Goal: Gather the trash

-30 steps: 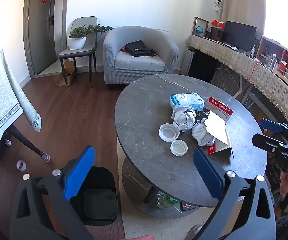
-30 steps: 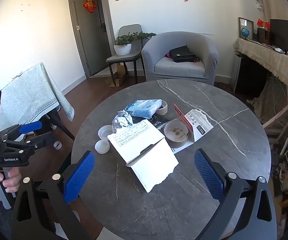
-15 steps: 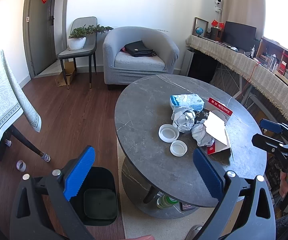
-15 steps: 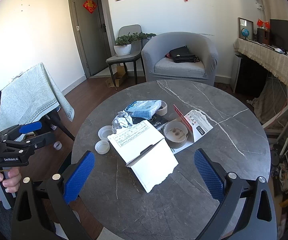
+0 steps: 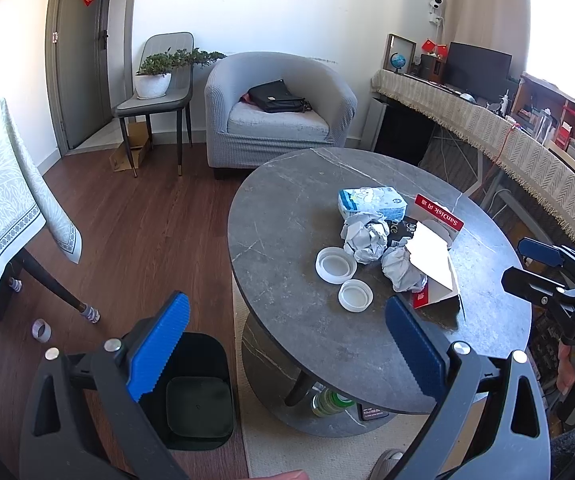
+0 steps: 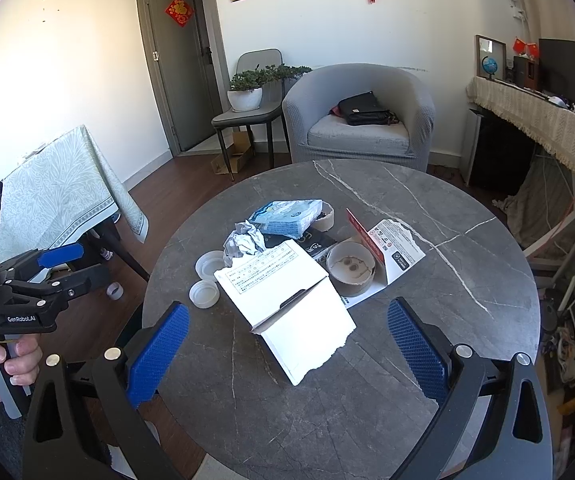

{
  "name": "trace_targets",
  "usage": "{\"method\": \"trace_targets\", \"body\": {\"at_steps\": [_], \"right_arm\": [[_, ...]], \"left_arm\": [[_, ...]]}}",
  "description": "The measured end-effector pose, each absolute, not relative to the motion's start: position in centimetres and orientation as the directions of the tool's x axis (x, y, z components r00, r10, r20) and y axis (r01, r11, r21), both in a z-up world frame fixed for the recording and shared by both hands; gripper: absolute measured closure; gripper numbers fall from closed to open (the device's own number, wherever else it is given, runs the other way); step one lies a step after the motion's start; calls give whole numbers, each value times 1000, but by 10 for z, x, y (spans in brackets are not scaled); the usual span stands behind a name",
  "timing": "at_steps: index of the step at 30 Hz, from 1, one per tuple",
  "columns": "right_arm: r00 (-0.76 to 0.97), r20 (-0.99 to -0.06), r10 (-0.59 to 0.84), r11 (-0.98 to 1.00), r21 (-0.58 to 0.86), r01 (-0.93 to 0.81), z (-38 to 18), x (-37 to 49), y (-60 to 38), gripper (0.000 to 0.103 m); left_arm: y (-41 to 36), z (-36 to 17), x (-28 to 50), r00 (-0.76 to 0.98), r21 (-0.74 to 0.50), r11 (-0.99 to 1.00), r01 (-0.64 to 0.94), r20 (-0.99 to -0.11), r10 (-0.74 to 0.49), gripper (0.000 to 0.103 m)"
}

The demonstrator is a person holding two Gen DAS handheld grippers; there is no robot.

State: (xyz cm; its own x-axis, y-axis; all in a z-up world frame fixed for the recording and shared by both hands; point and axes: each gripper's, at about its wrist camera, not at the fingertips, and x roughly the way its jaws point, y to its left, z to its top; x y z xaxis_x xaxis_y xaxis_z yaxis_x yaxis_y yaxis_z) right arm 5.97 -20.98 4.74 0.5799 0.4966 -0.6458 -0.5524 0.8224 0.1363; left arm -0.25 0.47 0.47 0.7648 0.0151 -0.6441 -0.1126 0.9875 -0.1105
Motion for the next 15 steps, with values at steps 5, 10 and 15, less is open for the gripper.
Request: {"method": "trace_targets", "body": {"at_steps": [5,10,15], "right_arm": [[580,-646,497,822,135,-553,45,59,-210,3],[580,-647,494,823,134,-552,45,59,-210,3],[580,-647,496,823,136,-552,45,59,-210,3]], "left_arm": [[5,3,-3,765,-113,987,-114,-644,15,3],[6,3,-2,764,-113,987,-114,-645,14,3],[5,3,-2,766,-112,987,-114,-642,15,3]]}}
